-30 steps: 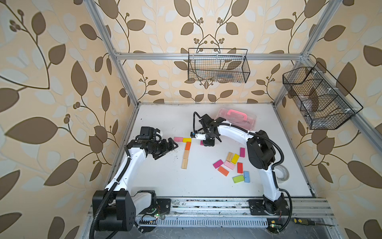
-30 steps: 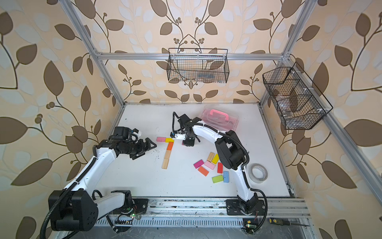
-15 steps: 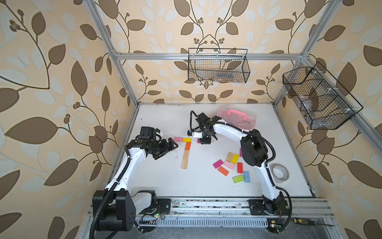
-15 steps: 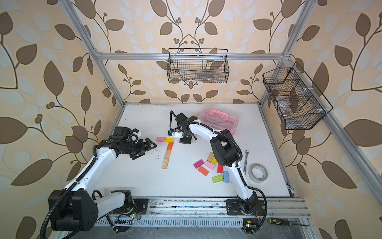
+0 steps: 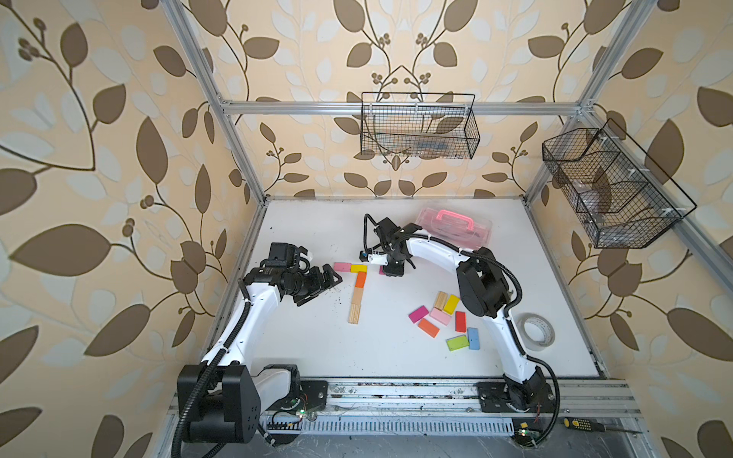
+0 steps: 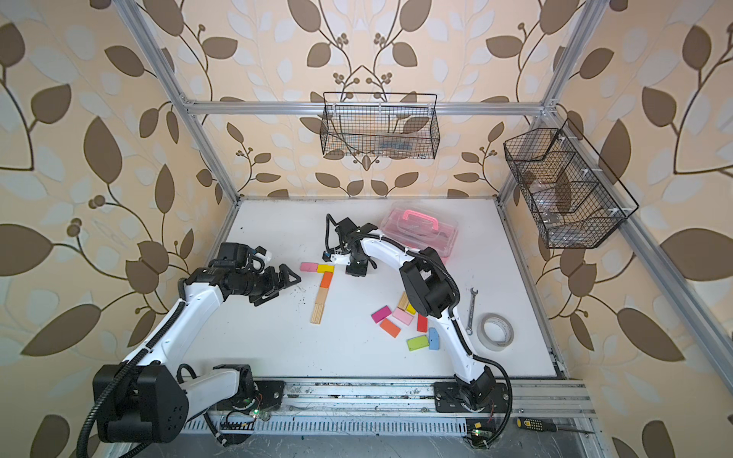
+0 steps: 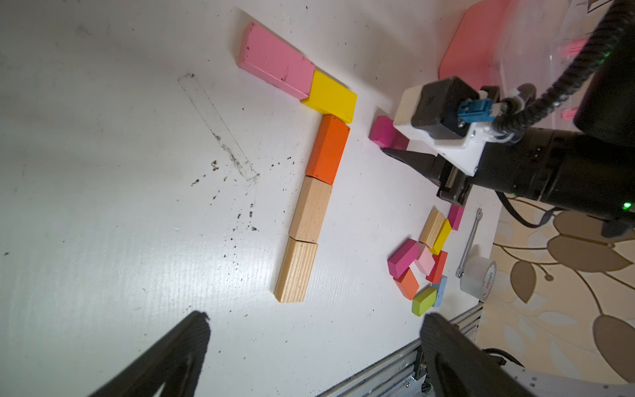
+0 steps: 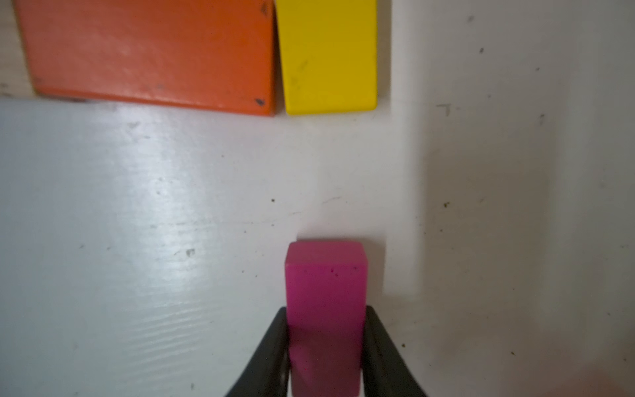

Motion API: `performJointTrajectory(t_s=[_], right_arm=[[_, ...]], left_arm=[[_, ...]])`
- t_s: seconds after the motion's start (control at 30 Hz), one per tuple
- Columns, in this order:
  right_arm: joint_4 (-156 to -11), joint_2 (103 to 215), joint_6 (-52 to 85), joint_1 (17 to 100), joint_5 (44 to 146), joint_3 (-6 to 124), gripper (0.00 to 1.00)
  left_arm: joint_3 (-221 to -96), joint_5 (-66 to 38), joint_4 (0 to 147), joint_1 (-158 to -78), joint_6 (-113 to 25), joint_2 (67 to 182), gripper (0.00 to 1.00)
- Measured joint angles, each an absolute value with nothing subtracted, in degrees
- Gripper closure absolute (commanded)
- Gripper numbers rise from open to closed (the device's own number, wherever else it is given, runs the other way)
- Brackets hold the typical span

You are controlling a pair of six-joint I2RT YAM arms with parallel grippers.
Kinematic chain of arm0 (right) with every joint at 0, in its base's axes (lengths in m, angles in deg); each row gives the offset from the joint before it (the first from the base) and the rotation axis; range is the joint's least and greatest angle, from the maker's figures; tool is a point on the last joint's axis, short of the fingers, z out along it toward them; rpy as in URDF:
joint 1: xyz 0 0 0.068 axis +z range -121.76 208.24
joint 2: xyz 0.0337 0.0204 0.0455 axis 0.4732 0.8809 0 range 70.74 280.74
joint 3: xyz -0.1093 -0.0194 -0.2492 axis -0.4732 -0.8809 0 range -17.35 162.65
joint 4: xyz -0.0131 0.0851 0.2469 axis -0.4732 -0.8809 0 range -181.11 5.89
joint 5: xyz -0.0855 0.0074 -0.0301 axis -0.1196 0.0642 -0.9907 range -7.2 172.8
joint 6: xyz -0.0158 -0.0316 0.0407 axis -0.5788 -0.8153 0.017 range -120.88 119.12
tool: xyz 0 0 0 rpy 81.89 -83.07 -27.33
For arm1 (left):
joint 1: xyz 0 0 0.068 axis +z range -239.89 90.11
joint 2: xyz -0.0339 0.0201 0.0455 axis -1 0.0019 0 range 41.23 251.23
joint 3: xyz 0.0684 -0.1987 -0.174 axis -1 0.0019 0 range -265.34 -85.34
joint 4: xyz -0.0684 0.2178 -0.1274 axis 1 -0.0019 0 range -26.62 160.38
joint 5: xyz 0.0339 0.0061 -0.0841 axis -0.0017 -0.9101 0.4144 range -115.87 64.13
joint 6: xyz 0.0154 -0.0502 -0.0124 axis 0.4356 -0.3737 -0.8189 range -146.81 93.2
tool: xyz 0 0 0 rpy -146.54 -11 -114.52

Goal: Assemble the number 7 with building blocks
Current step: Assemble the building block at the center of the board, then pick up the building block from the center of the board.

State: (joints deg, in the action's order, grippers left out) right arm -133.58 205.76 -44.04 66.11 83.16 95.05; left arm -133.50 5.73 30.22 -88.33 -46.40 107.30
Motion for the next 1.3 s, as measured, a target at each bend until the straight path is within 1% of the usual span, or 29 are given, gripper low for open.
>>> performJointTrajectory(t_s=[0.23, 0.33, 0.4, 0.47, 0.6, 0.63, 0.67, 0.7, 0.77, 0.87, 1.03, 1.1, 1.17, 1.23, 1.3], right_arm=[[-132.53, 206.13, -44.48, 66.37, 81.85, 96.10, 0.64], [-132.31, 206.72, -44.83, 66.66, 81.72, 96.91, 0.60], [-132.31, 206.96, -45.09, 66.88, 81.70, 97.04, 0.55], [-132.27, 207.03, -45.48, 67.12, 81.63, 97.11, 0.42], [-131.68, 207.03, -45.53, 67.36, 81.11, 97.39, 0.23], [-131.40, 207.03, -45.44, 67.40, 81.00, 97.39, 0.16], [-131.13, 207.03, -45.28, 67.42, 80.74, 97.39, 0.02], [-130.65, 207.01, -44.74, 67.44, 80.65, 97.39, 0.00], [-128.95, 206.24, -44.24, 67.47, 80.34, 96.65, 0.00], [-123.90, 201.89, -43.12, 67.71, 79.36, 89.78, 0.00], [-111.07, 186.07, -38.53, 68.76, 75.01, 73.87, 0.00], [-104.60, 178.22, -34.44, 69.11, 71.62, 68.69, 0.00], [-99.20, 170.24, -27.52, 69.08, 66.92, 64.54, 0.00], [-98.17, 164.47, -19.43, 67.55, 64.23, 63.29, 0.00], [-99.49, 160.08, -9.96, 63.51, 65.07, 63.23, 0.00]], left_arm=[[-133.21, 5.75, 30.39, -88.33, -46.40, 107.34, 0.01], [-133.21, 5.75, 30.39, -88.33, -46.40, 107.34, 0.01], [-133.21, 5.77, 30.39, -88.33, -46.40, 107.34, 0.01], [-133.21, 5.77, 30.41, -88.33, -46.38, 107.34, 0.01], [-133.21, 5.86, 30.41, -88.33, -46.38, 107.34, 0.01], [-133.21, 5.90, 30.43, -88.33, -46.38, 107.36, 0.01], [-133.21, 5.99, 30.46, -88.33, -46.38, 107.34, 0.01], [-133.21, 6.16, 30.46, -88.33, -46.38, 107.36, 0.01], [-133.21, 6.47, 30.50, -88.33, -46.38, 107.34, 0.01], [-133.21, 6.78, 30.59, -88.33, -46.38, 107.34, 0.01], [-133.19, 6.91, 30.81, -88.33, -46.33, 107.34, 0.01], [-133.19, 6.99, 30.87, -88.33, -46.33, 107.34, 0.01], [-133.17, 7.02, 31.00, -88.33, -46.29, 107.34, 0.01], [-133.17, 7.21, 31.13, -88.33, -46.27, 107.34, 0.01], [-133.10, 7.80, 31.29, -88.33, -46.22, 107.30, 0.01]])
